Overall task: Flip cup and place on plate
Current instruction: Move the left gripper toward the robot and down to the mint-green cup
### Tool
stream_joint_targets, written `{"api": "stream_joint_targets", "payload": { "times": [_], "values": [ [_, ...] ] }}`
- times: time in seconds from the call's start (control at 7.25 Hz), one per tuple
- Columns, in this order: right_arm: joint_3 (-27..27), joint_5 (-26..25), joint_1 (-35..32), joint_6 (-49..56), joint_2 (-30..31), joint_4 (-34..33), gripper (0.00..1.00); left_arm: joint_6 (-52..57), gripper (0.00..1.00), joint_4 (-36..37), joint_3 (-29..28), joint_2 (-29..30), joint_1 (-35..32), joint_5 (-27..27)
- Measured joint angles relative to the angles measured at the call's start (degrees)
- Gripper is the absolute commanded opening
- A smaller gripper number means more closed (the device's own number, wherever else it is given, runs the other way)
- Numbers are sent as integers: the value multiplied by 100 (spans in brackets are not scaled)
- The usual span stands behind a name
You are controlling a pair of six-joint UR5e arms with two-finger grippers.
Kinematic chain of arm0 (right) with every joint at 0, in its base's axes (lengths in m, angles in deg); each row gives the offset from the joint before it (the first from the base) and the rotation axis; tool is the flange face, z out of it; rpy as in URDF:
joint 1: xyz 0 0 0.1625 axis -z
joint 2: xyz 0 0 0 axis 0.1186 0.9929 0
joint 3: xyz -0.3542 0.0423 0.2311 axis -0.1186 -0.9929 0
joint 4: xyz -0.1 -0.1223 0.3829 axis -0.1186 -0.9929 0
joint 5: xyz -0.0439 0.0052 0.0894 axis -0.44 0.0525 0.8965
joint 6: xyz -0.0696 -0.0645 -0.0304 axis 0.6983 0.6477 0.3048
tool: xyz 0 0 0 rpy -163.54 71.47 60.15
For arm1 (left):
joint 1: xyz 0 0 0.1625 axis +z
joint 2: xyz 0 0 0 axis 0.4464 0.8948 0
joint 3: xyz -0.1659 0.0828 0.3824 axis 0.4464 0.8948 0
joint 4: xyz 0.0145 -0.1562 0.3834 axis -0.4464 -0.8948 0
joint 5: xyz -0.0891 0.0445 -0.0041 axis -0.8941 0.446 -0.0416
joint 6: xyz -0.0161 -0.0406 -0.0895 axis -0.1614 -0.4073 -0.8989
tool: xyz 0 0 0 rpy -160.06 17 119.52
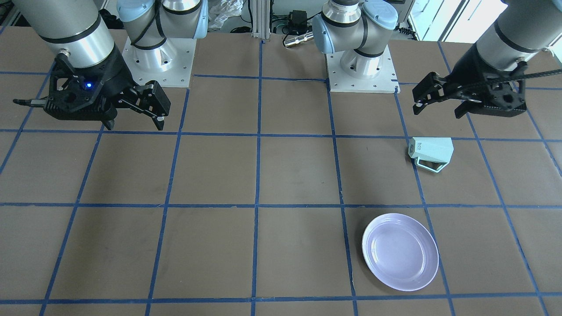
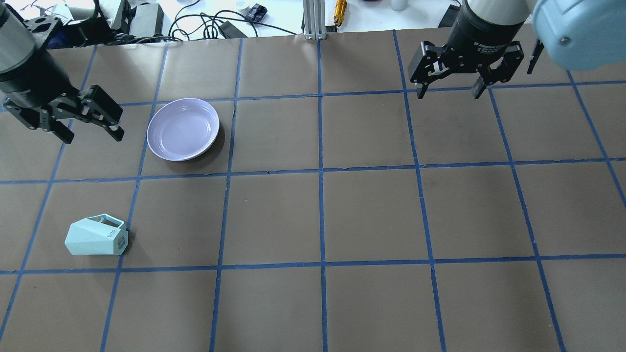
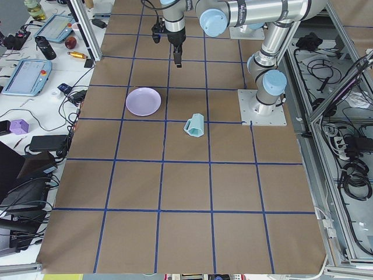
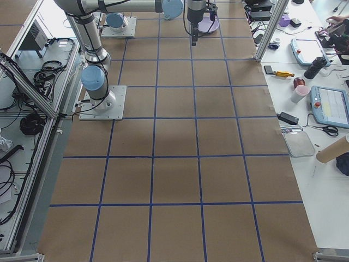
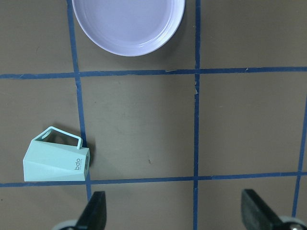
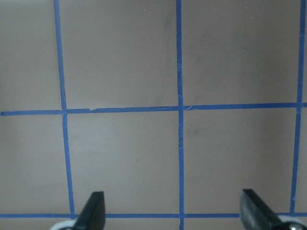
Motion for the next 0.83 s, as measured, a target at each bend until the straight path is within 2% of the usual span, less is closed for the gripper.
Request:
{"api": "stream_joint_targets", "payload": {
  "times": [0.41, 0.83],
  "values": [
    [0, 0, 0, 0, 0, 2, 100, 1652, 100, -100, 355, 187, 1368, -258],
    [0, 0, 0, 0, 0, 2, 100, 2738, 100, -96, 835, 527, 2455, -664]
  ]
}}
